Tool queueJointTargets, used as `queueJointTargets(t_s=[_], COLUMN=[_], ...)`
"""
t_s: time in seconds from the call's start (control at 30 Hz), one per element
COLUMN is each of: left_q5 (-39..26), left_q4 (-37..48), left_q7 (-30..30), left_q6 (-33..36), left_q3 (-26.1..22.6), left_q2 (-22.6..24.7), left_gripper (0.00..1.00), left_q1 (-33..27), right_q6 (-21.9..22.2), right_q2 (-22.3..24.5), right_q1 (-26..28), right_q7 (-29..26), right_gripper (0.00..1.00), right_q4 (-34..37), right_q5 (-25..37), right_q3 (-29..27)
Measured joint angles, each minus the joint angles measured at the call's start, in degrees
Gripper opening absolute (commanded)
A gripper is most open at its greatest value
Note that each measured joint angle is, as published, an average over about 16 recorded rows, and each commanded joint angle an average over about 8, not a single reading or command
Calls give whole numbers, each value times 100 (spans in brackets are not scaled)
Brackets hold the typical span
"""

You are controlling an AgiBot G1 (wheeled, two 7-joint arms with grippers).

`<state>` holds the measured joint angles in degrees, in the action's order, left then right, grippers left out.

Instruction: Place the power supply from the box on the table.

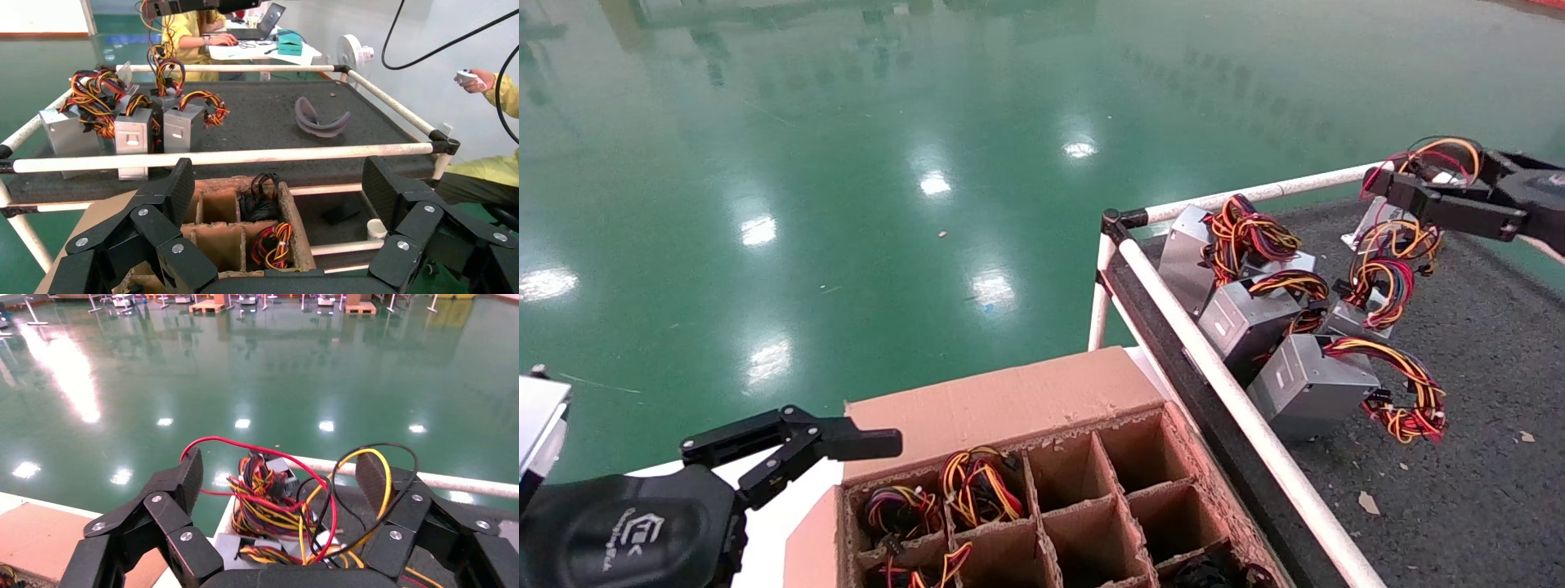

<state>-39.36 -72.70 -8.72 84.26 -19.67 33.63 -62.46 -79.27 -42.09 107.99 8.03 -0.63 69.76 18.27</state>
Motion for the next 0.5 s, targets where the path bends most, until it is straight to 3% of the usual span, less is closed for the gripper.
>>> queueJointTargets(t_s=[0.5], left_q5=[1], left_q4=[0], left_q7=[1], left_q6=[0], left_q3=[-1], left_q2=[0], left_gripper=[100], left_q1=[0], right_q6=[-154], right_q2=[96], right_q1=[103], right_q7=[-60], right_gripper=[100], right_q4=[-114], right_q5=[232], right_q3=[162])
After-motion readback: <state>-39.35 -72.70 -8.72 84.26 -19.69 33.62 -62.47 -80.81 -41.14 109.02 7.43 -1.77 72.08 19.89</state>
